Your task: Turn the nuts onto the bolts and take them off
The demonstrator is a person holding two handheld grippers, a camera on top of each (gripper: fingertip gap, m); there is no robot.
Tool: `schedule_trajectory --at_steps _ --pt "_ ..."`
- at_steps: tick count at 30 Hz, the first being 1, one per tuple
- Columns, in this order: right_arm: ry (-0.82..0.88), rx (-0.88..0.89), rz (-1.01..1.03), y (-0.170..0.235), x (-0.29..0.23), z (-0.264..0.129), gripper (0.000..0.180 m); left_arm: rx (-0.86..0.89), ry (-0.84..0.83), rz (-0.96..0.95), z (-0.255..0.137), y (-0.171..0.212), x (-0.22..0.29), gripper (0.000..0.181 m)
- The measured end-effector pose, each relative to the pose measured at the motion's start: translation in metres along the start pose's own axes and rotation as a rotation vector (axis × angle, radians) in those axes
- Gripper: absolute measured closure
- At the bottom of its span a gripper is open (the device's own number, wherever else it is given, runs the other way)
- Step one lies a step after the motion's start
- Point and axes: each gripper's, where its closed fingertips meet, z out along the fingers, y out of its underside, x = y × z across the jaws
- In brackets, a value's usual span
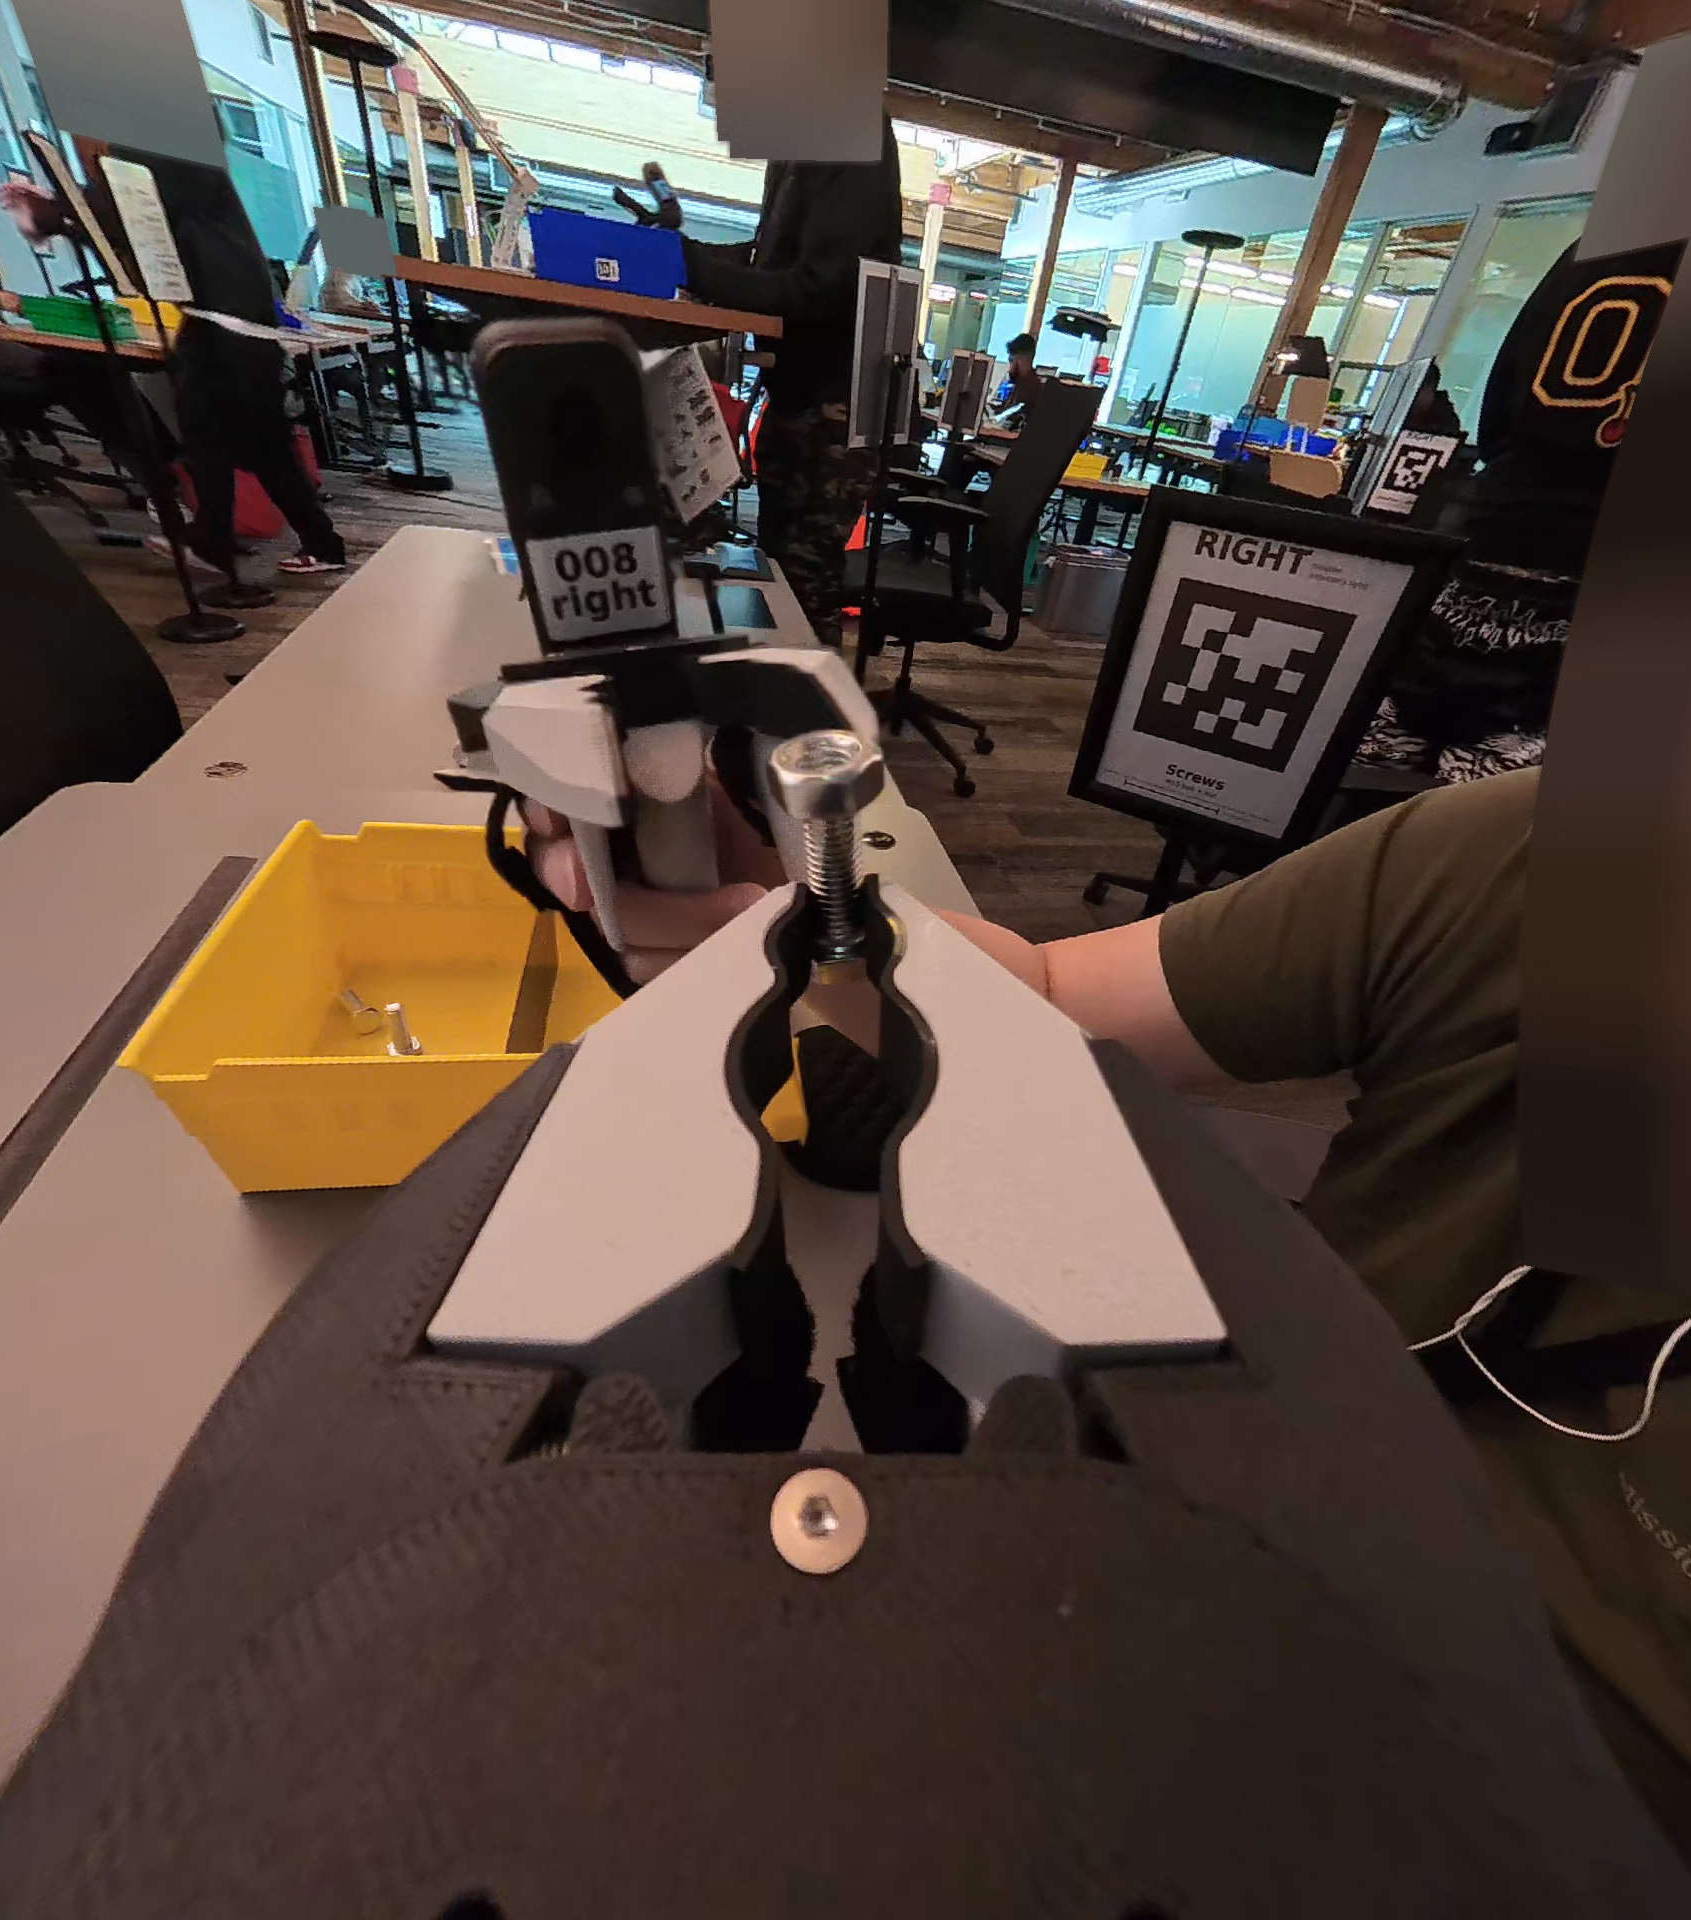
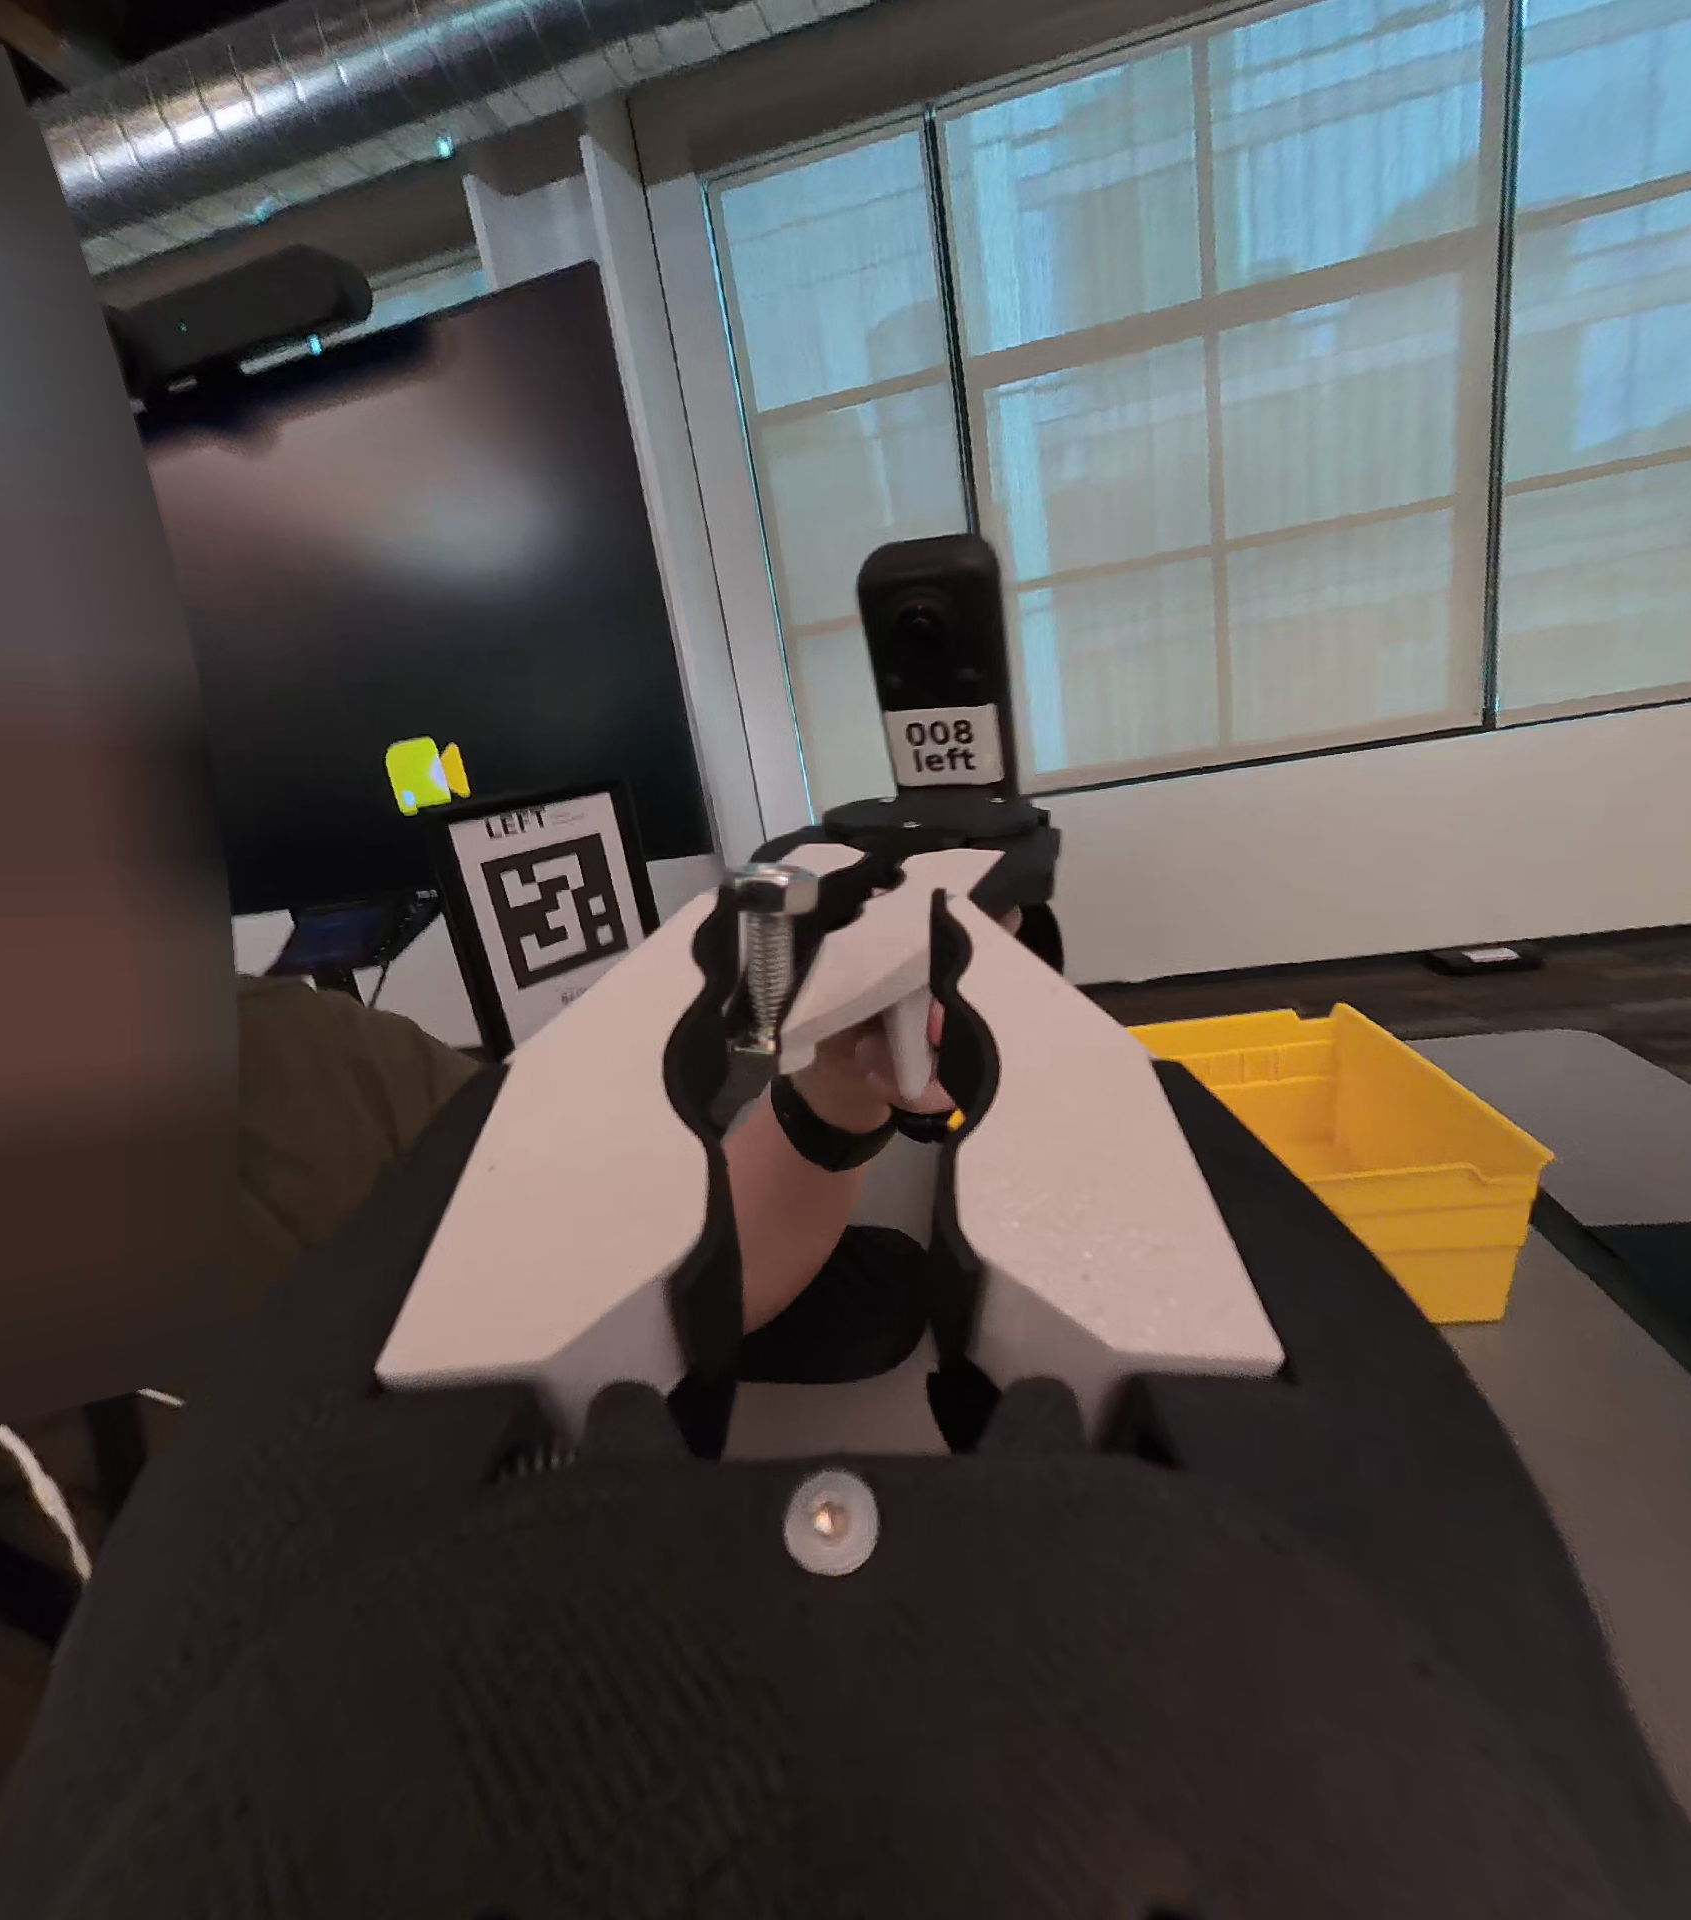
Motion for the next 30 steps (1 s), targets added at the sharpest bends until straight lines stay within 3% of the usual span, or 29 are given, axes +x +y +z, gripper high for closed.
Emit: schedule_trajectory --at_steps 4,12,17,21,23,25,28,30 --pt "-0.002 0.037 0.019 -0.008 0.004 -0.011 0.149 0.009 0.004 0.005 -0.003 -0.003 0.003 0.173" --pt "-0.003 -0.056 -0.029 0.006 -0.012 0.011 0.148 -0.012 -0.041 0.003 -0.003 0.001 -0.006 0.173" --pt "0.003 -0.074 -0.040 0.008 -0.011 0.011 0.162 -0.032 -0.037 0.009 0.000 0.004 -0.004 0.173" --pt "-0.037 0.102 -0.059 -0.025 -0.021 -0.003 0.162 -0.054 -0.027 -0.003 0.001 0.008 -0.005 0.173" --pt "-0.042 0.102 -0.023 -0.037 -0.022 -0.018 0.163 -0.077 -0.054 0.006 0.003 0.012 -0.008 0.173" --pt "0.087 -0.177 -0.068 -0.014 -0.010 -0.047 0.162 -0.085 -0.057 0.012 0.003 0.013 -0.007 0.173" --pt "0.463 -0.741 -0.278 0.049 0.024 -0.147 0.162 -0.087 -0.058 0.017 0.000 0.010 -0.003 0.173" --pt "0.541 -0.928 -0.313 0.079 0.025 -0.203 0.161 -0.090 -0.062 0.034 -0.002 0.009 -0.001 0.173"
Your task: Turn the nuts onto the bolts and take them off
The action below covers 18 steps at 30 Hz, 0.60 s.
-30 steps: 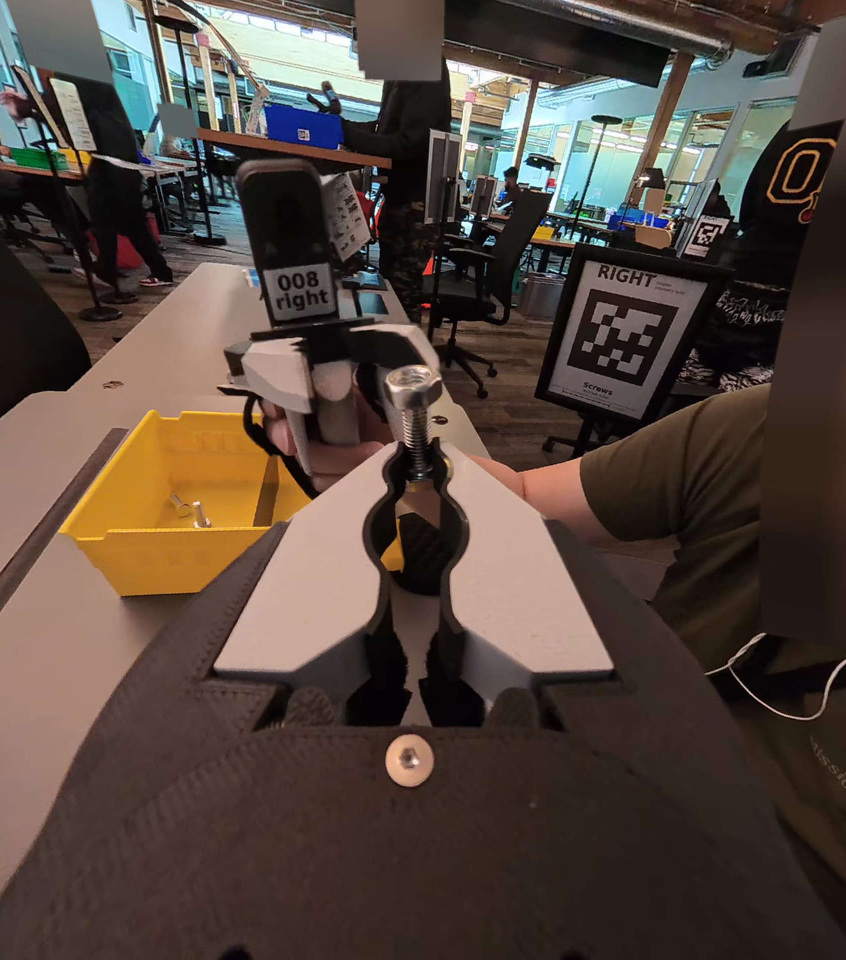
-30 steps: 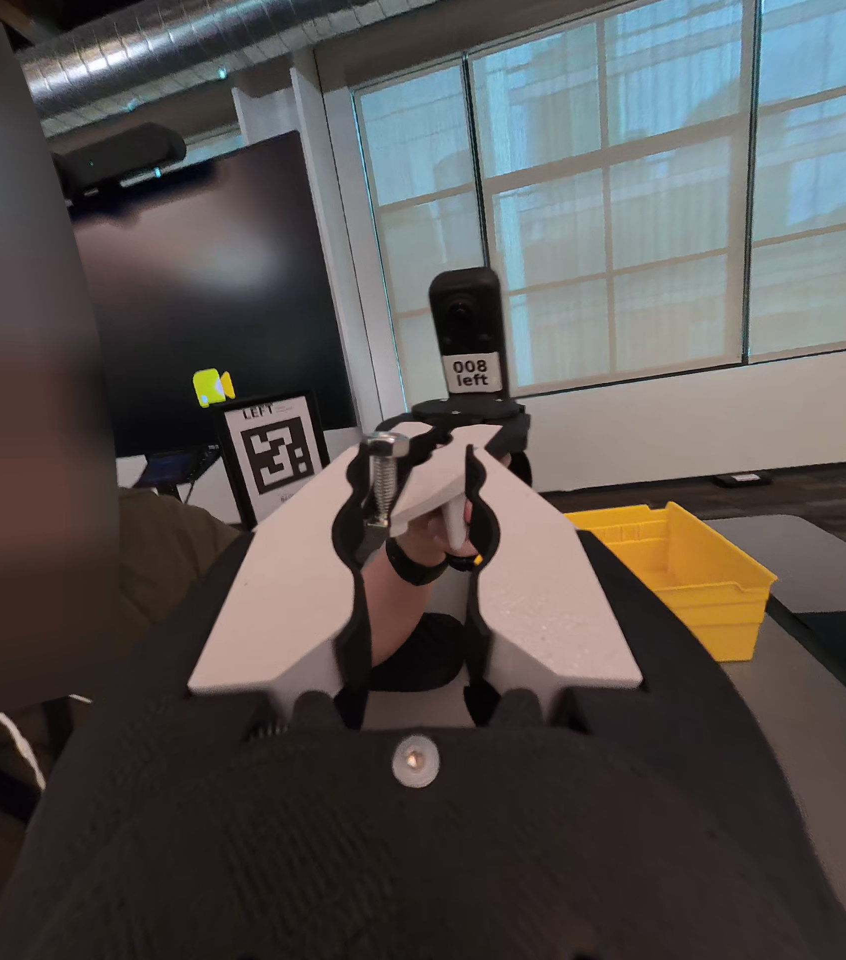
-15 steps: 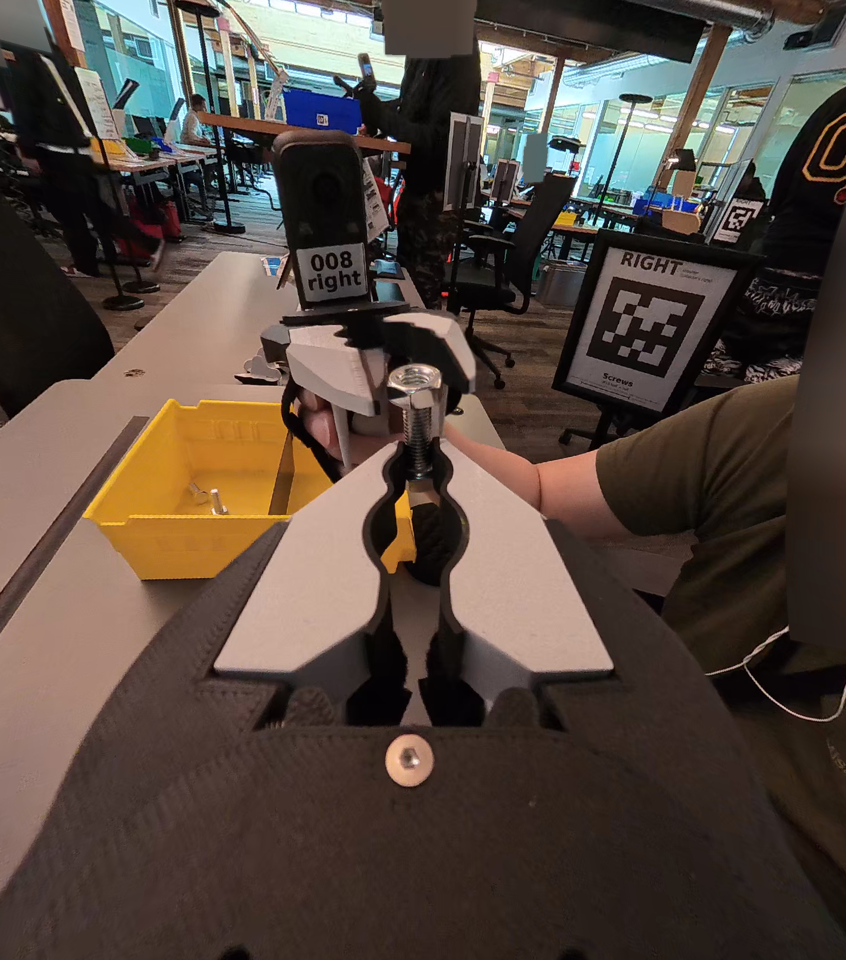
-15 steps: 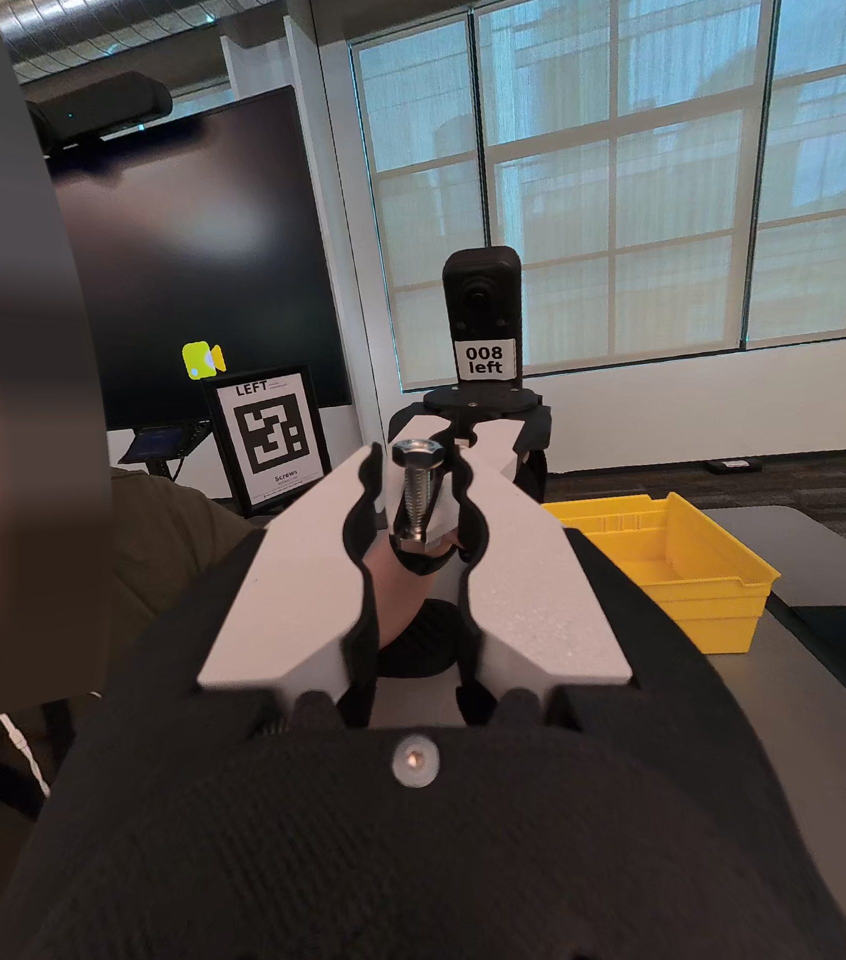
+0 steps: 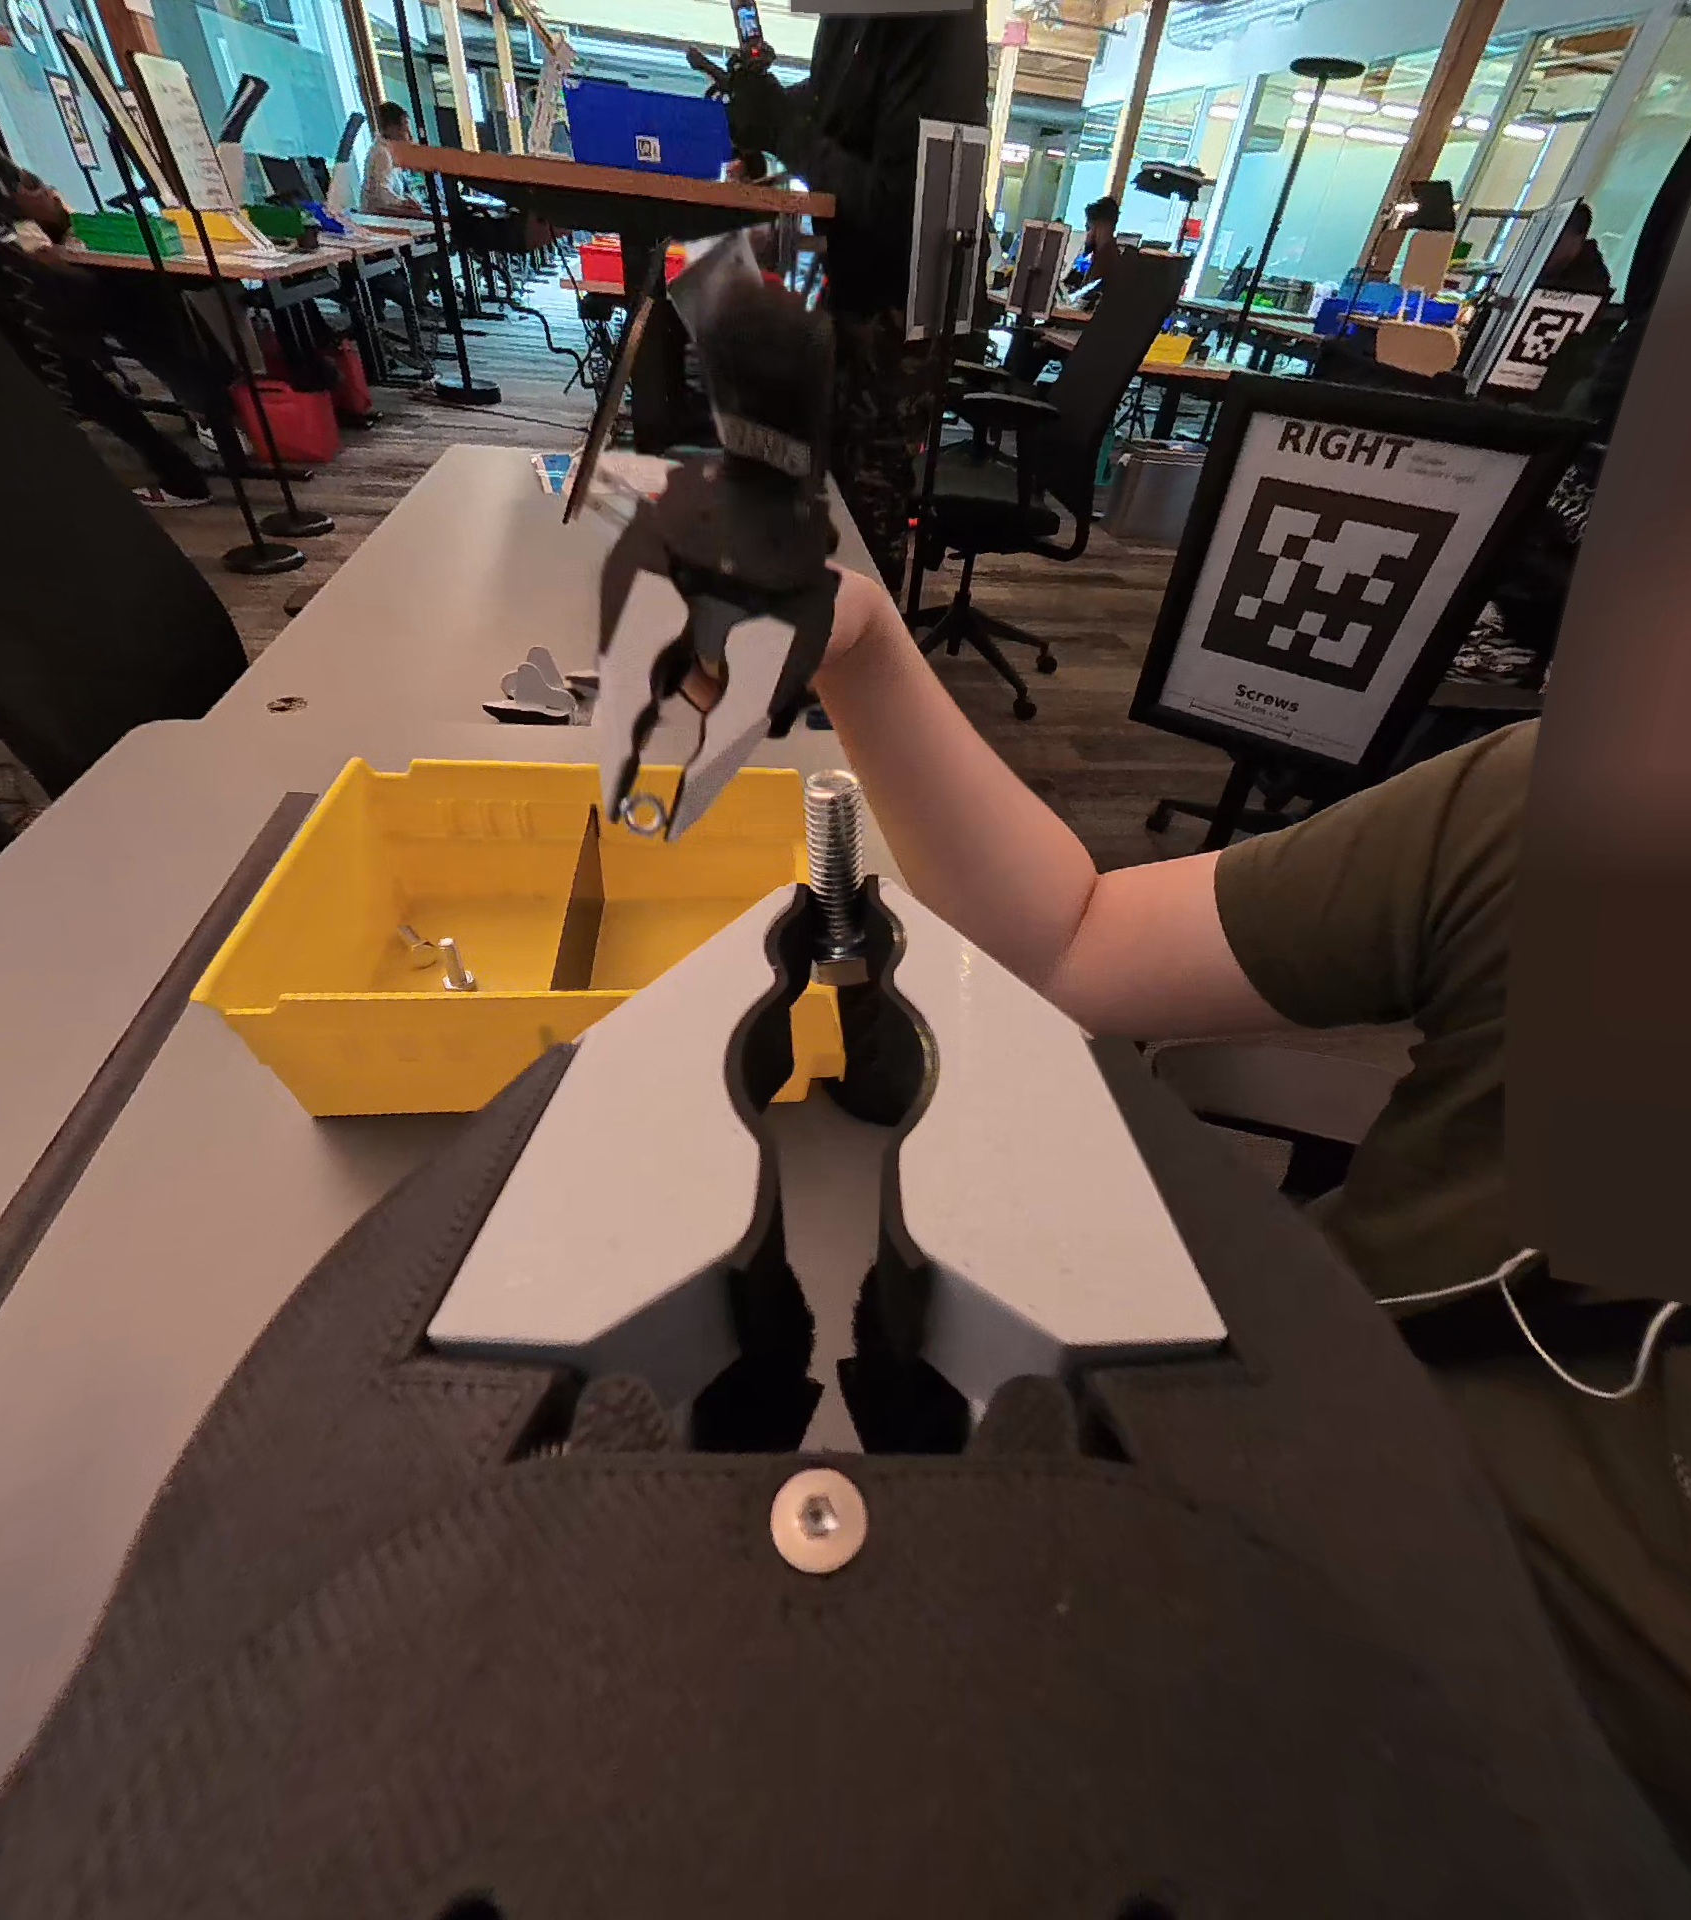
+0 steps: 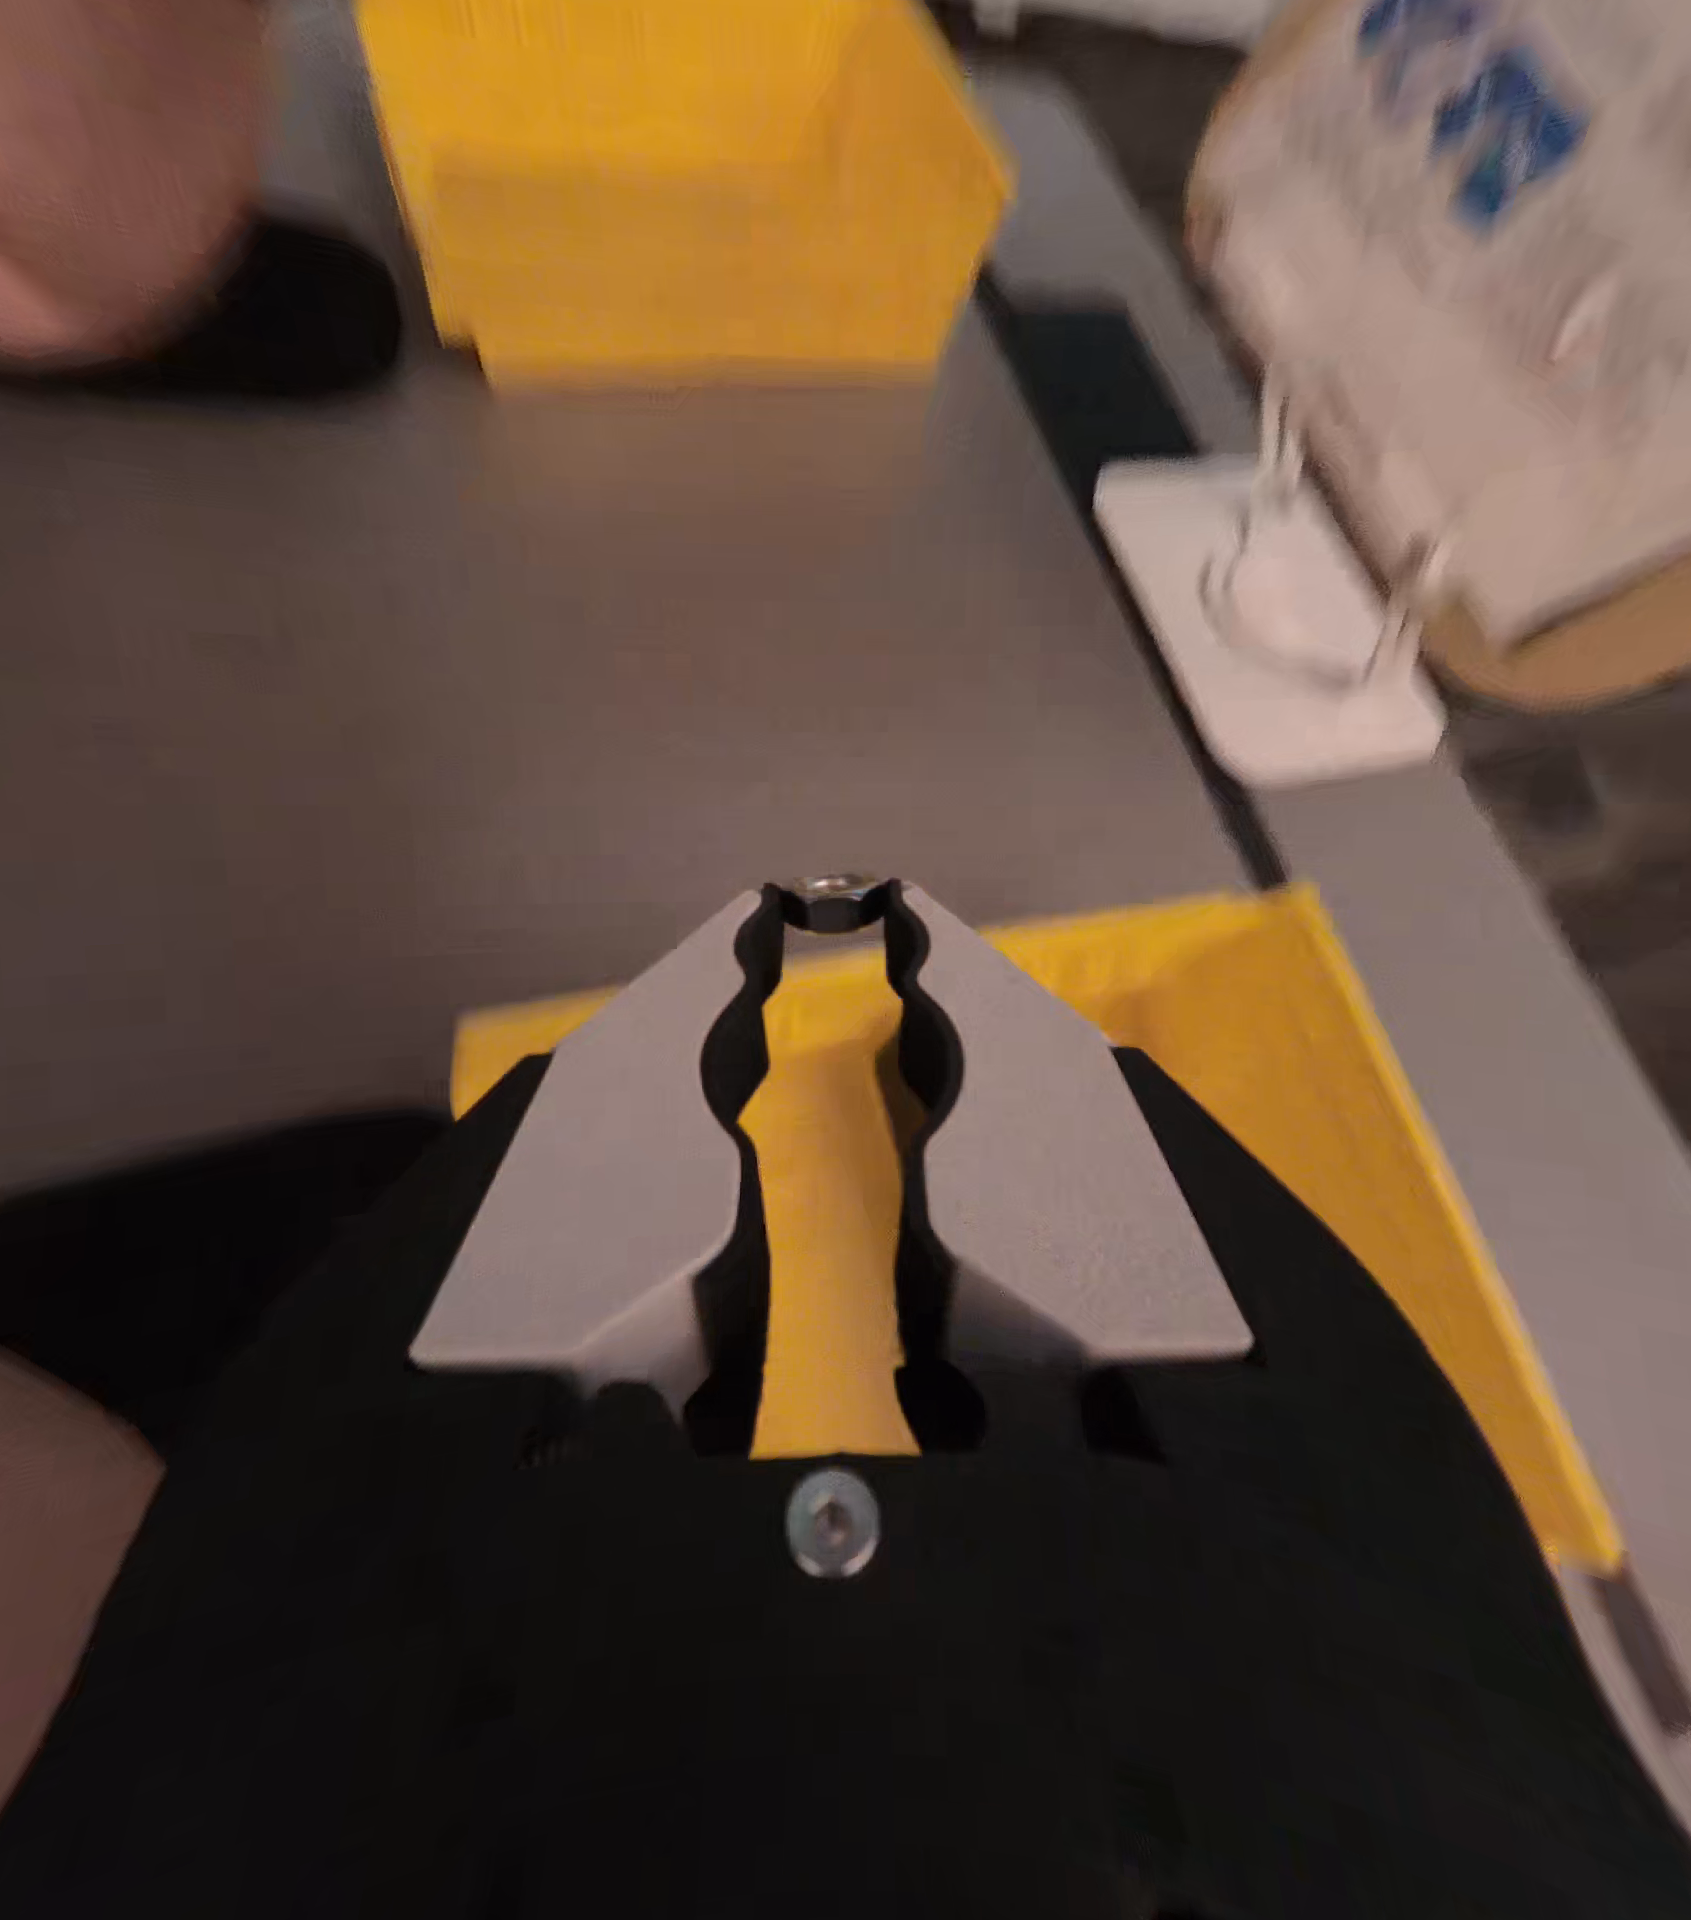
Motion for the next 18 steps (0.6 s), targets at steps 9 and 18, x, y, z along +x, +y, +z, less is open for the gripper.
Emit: schedule_trajectory --at_steps 9,18 --pt "-0.328 -0.224 0.341 0.103 -0.023 0.027 0.161 -0.024 0.007 -0.025 0.006 0.007 -0.005 0.173" --pt "-0.345 0.238 0.180 0.009 -0.020 -0.001 0.138 -0.053 0.021 -0.031 0.014 0.014 -0.004 0.173"
